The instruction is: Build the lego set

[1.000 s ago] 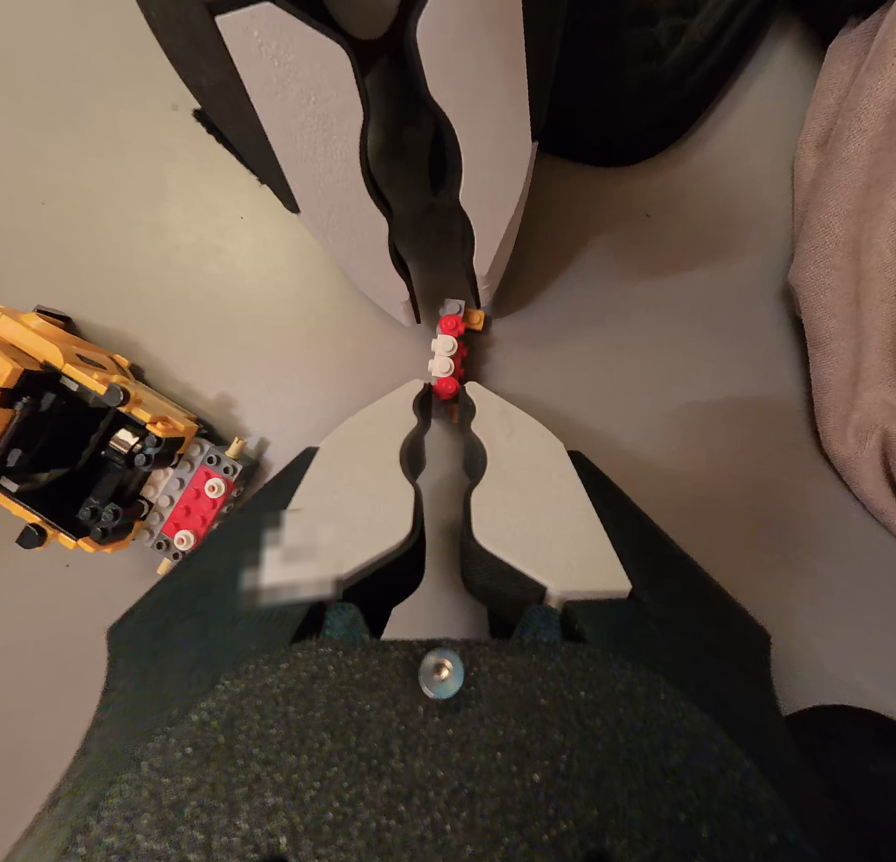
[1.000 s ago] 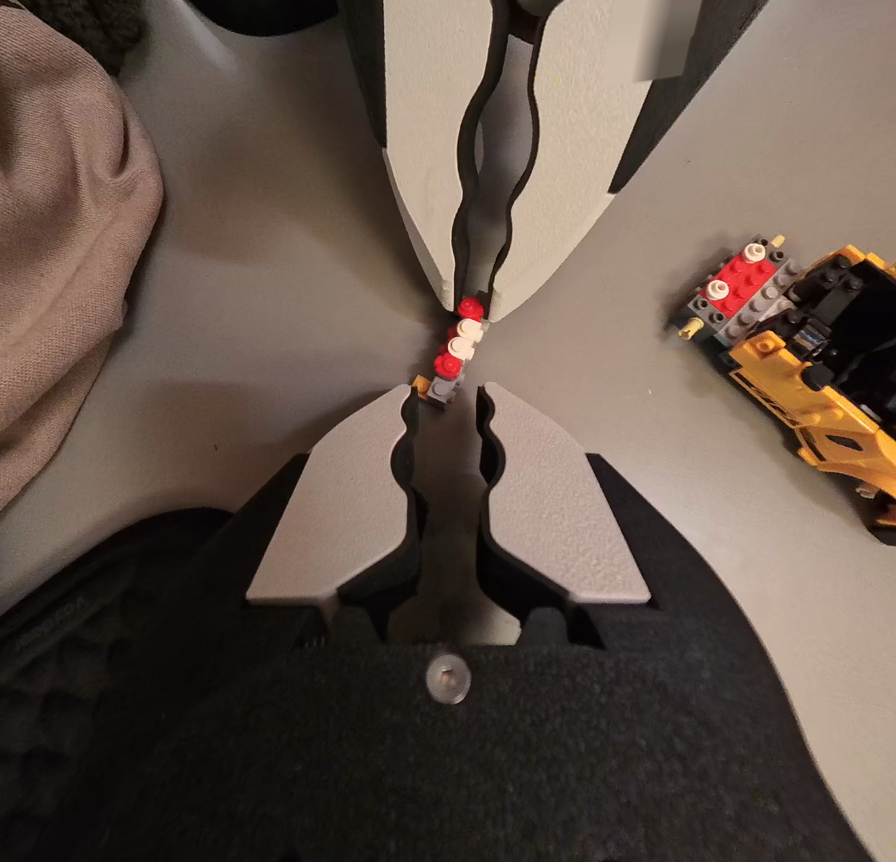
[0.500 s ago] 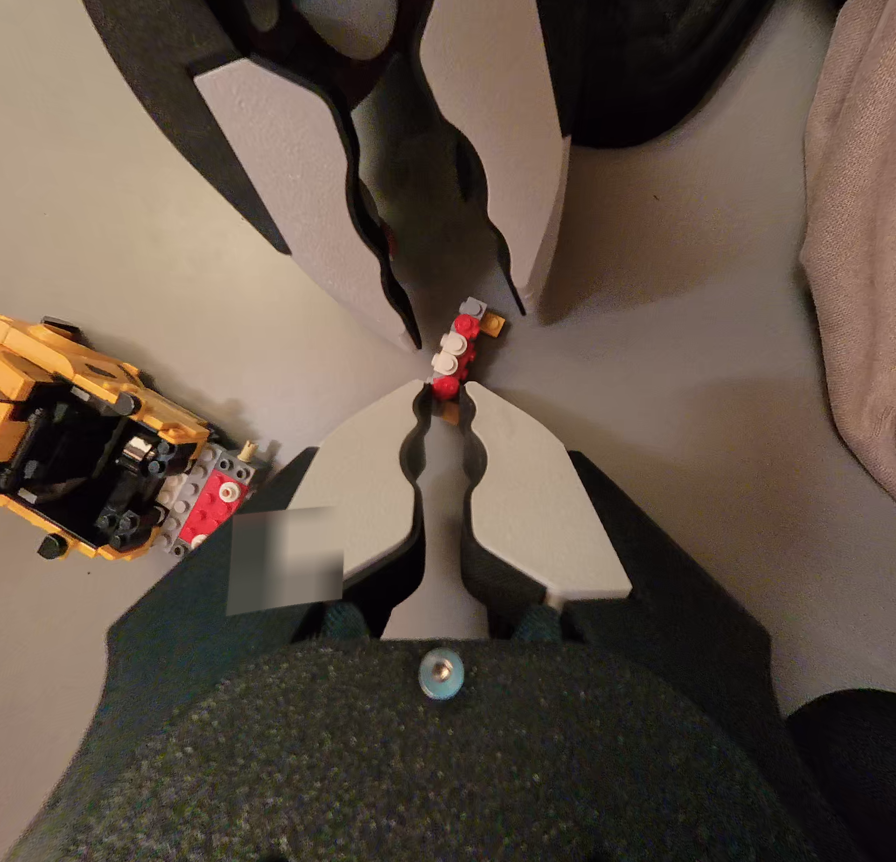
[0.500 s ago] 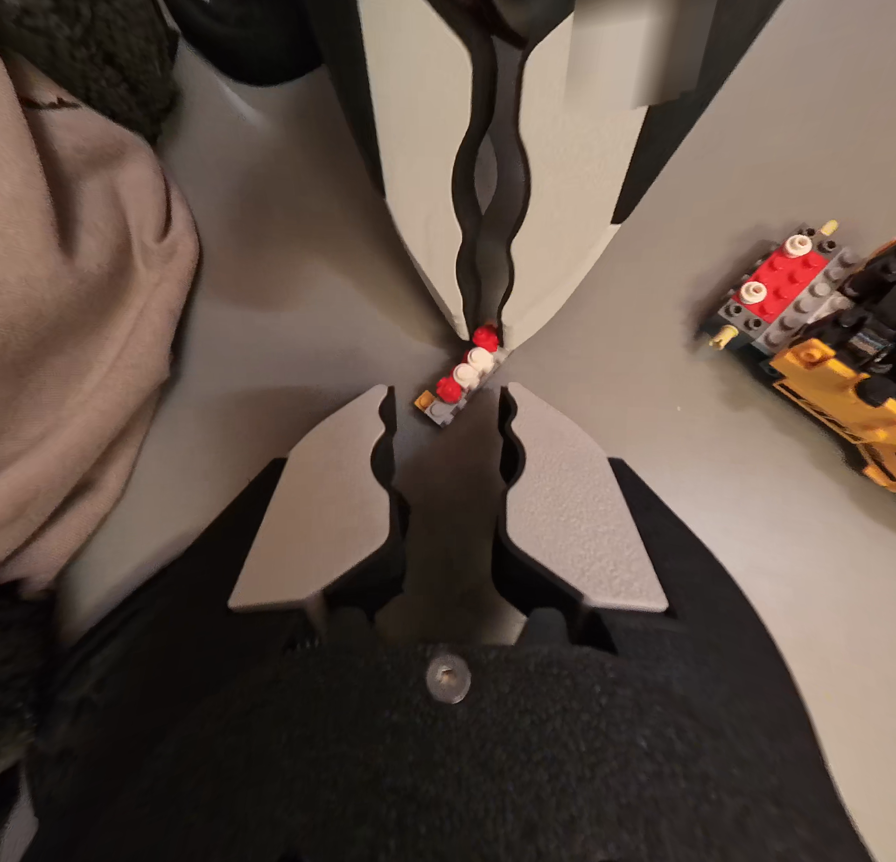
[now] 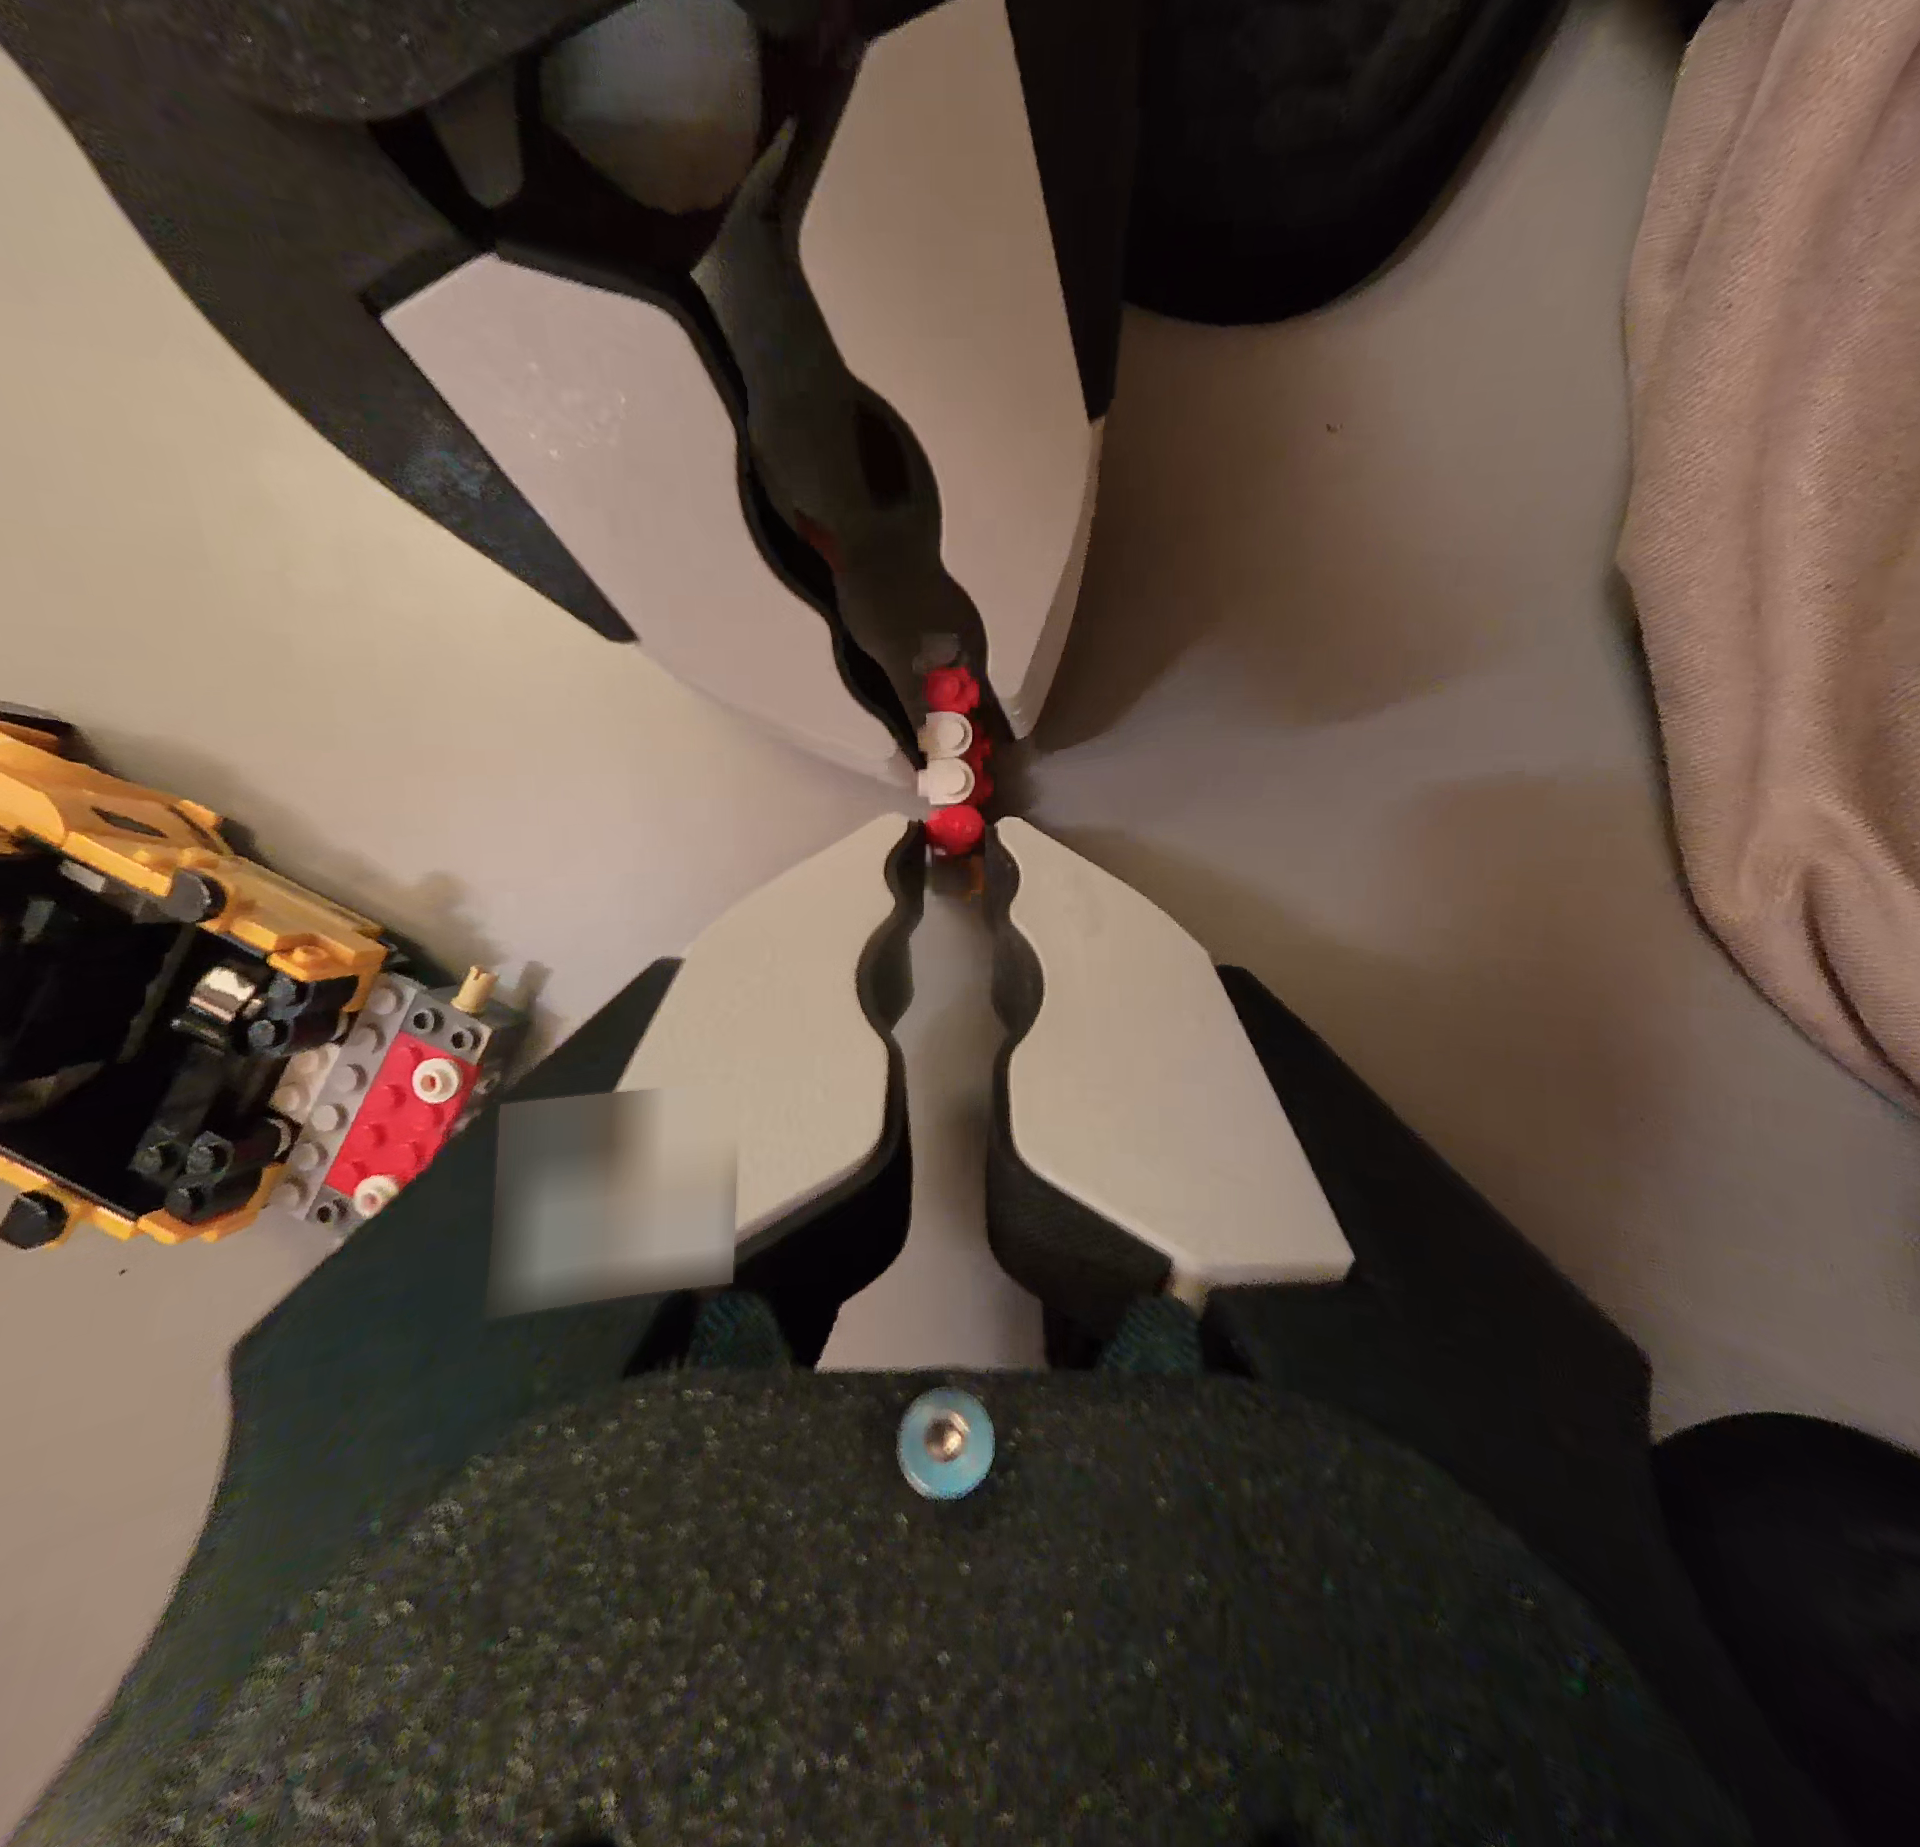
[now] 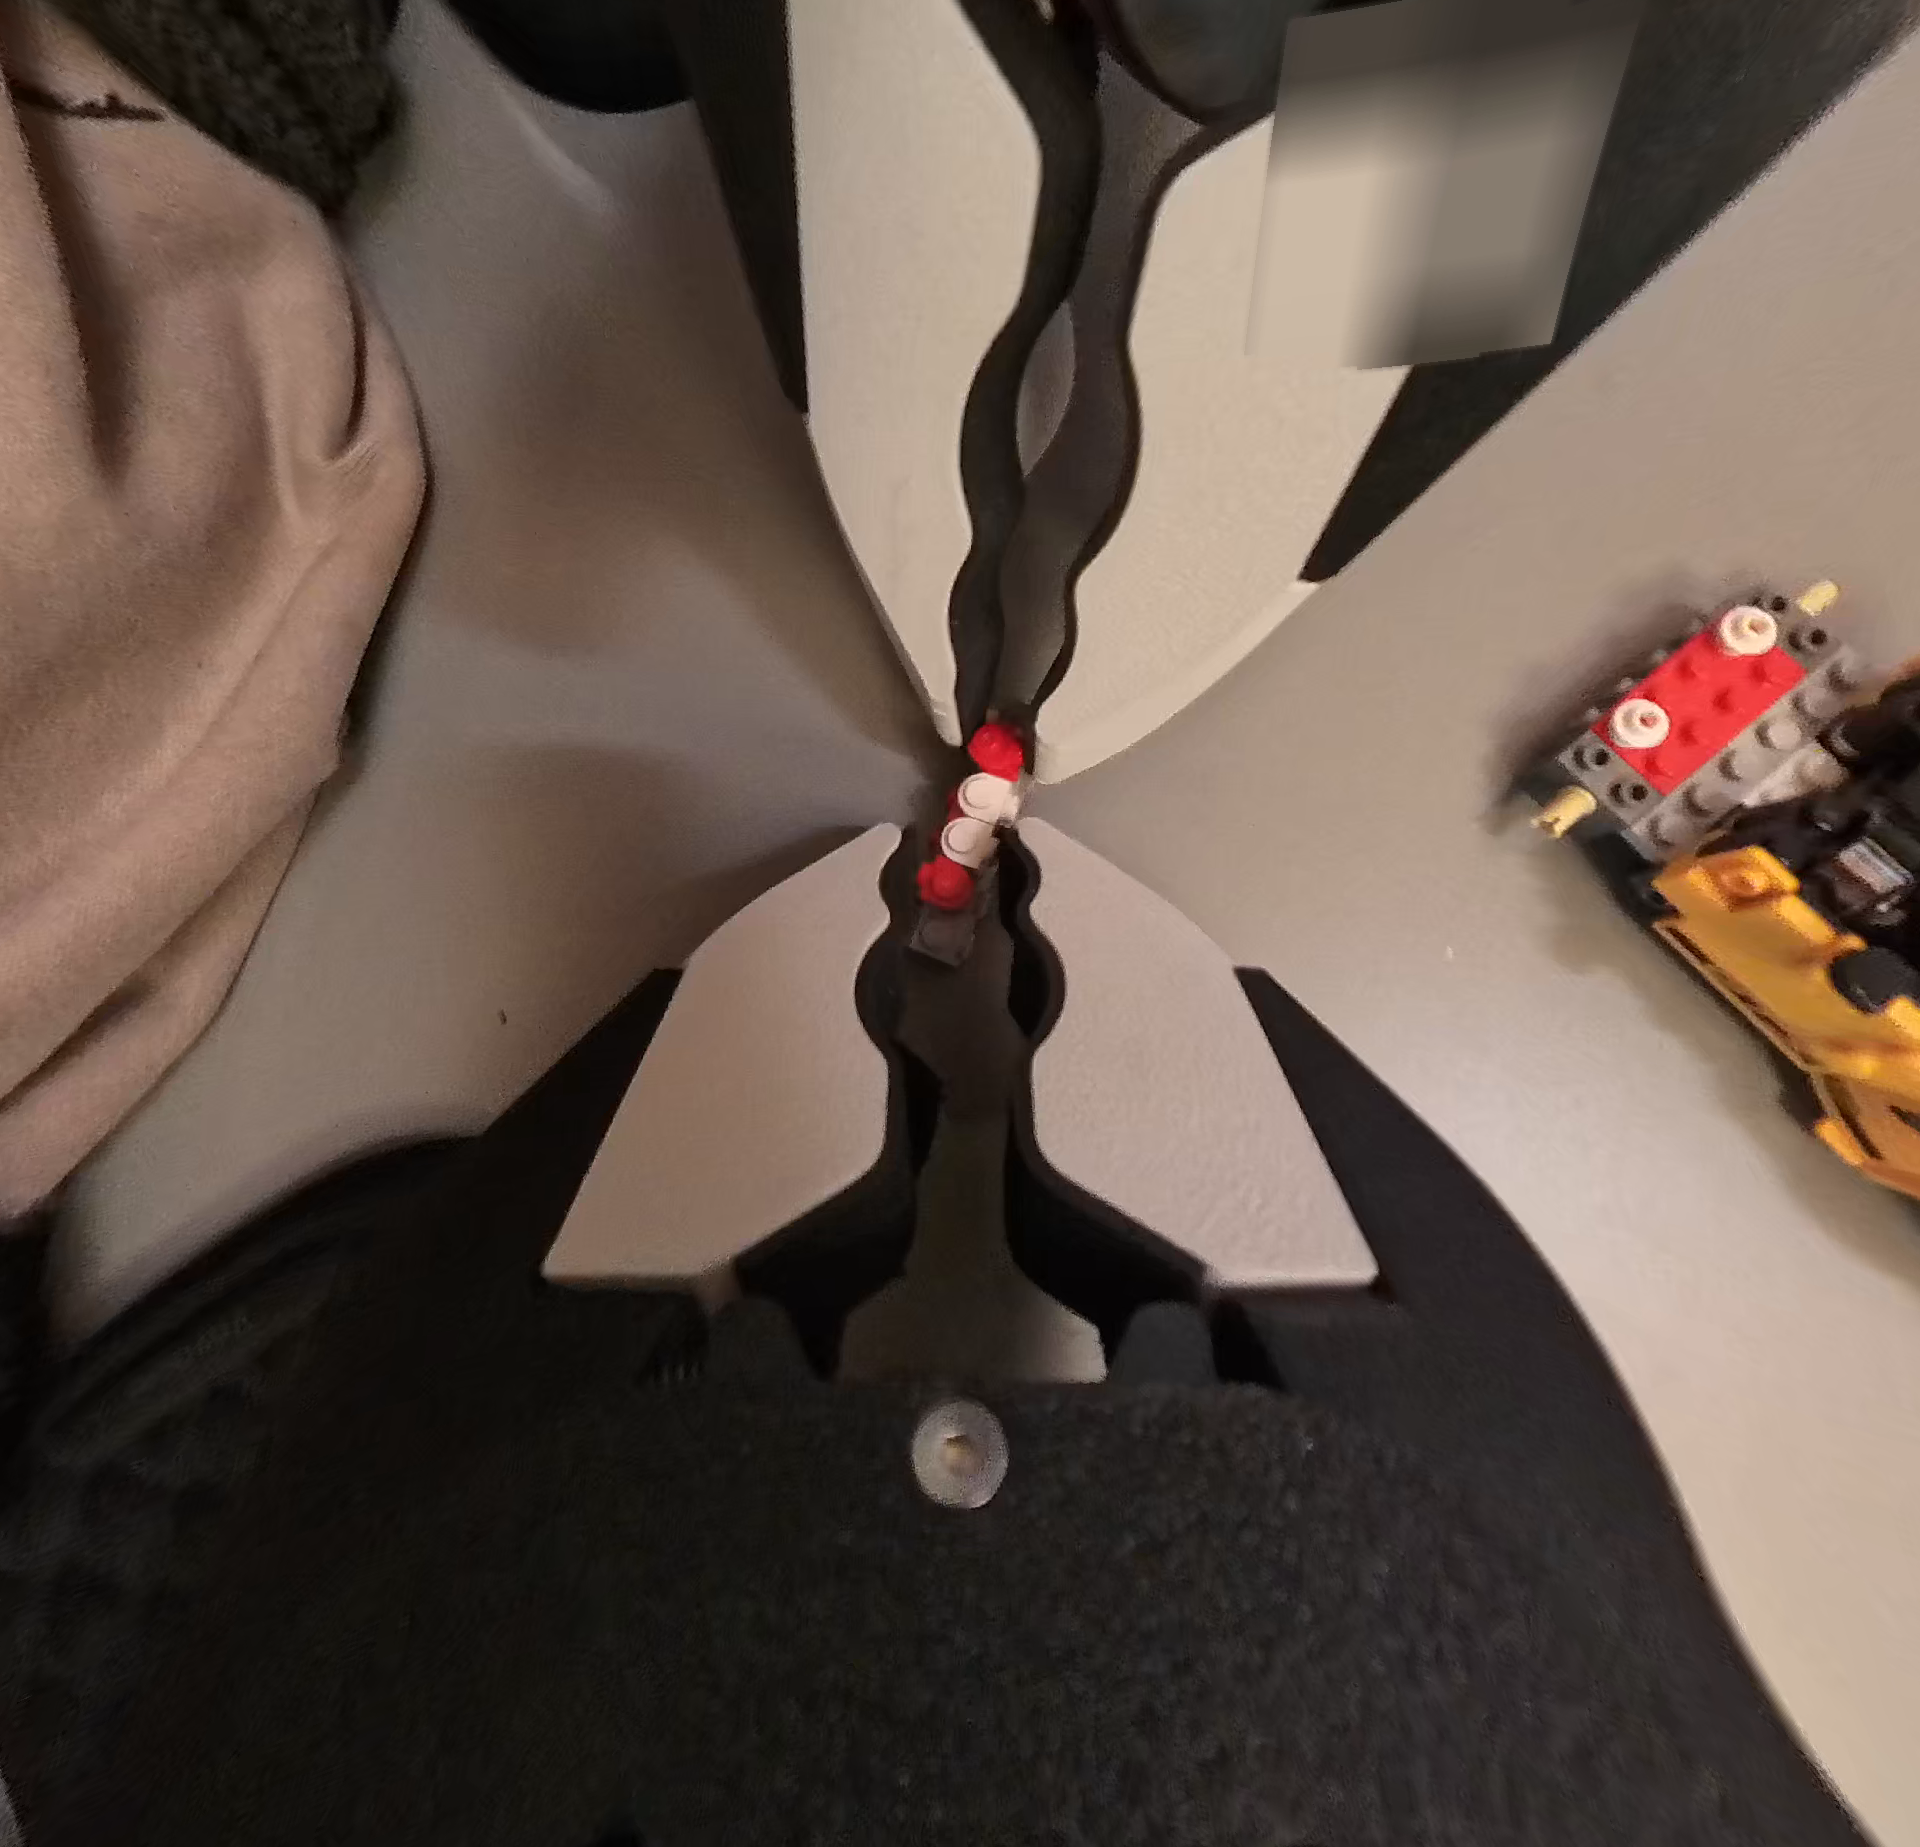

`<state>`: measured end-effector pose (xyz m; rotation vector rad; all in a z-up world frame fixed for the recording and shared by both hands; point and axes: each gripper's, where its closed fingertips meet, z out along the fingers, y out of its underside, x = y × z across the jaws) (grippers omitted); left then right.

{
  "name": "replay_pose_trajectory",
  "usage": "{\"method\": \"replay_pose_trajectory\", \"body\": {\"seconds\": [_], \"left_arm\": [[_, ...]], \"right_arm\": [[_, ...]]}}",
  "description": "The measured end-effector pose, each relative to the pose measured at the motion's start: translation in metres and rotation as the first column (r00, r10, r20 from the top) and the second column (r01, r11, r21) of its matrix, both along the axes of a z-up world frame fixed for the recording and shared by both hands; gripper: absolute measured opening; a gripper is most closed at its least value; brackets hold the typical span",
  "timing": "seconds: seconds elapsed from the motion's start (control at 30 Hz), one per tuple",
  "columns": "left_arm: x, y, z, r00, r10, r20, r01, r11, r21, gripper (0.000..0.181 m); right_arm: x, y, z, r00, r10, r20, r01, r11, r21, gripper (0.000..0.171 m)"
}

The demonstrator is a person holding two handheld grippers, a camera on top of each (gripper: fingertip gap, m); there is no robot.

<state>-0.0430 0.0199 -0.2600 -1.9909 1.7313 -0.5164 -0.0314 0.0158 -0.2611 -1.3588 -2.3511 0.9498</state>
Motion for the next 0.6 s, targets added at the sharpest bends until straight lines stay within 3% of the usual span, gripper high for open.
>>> {"method": "replay_pose_trajectory", "body": {"seconds": [0.03, 0.6], "left_arm": [[0.0004, -0.0015, 0.0001, 1.0, -0.003, 0.001, 0.003, 1.0, -0.011, 0.009], [-0.0005, -0.0095, -0.0036, 0.999, 0.041, 0.019, -0.038, 0.993, -0.11, 0.016]], "right_arm": [[0.0008, -0.0009, 0.0, 1.0, 0.019, -0.005, -0.019, 1.0, 0.005, 0.015], [0.0032, -0.005, -0.0019, 0.997, 0.074, -0.018, -0.073, 0.997, 0.006, 0.015]]}}
